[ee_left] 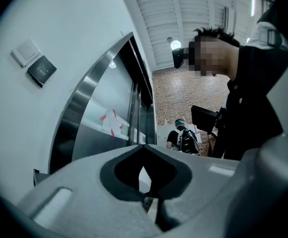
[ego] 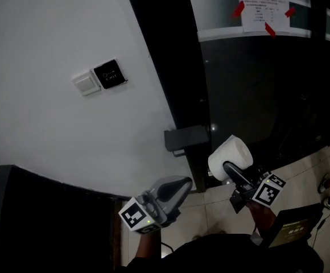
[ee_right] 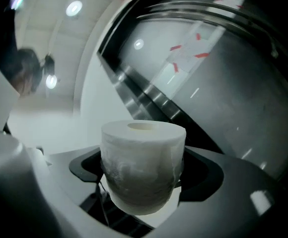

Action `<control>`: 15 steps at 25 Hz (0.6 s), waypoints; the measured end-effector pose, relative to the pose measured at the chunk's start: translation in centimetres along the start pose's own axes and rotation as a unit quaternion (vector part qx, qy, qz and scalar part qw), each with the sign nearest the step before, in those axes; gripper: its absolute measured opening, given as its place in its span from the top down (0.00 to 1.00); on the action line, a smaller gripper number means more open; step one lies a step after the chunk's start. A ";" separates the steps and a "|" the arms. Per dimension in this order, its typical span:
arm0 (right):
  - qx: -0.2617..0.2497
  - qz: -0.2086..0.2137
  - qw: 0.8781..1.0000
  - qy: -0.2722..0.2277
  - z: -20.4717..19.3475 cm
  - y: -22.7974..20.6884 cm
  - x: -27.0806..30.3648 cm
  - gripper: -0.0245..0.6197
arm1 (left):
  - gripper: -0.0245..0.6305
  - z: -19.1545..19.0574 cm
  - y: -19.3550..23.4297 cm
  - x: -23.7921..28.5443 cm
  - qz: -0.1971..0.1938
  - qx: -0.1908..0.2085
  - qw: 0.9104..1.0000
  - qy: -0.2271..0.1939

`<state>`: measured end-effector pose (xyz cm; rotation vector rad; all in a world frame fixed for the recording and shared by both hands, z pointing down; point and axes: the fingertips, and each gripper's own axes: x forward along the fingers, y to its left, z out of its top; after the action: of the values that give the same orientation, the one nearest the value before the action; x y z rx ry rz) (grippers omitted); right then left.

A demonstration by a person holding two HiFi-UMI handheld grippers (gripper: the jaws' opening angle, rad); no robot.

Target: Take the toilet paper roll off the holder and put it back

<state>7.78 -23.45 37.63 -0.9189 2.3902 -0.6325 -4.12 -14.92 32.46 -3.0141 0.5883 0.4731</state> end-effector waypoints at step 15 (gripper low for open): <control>0.246 0.032 0.959 -0.140 0.7 -3.9 -3.6 0.28 | 0.97 -0.4 0.4 0.6 0.008 -0.024 1.000 -0.007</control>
<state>12.35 -23.68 40.32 -0.6593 1.8774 -0.9468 -3.63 -15.49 32.71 -3.0511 0.6082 0.5164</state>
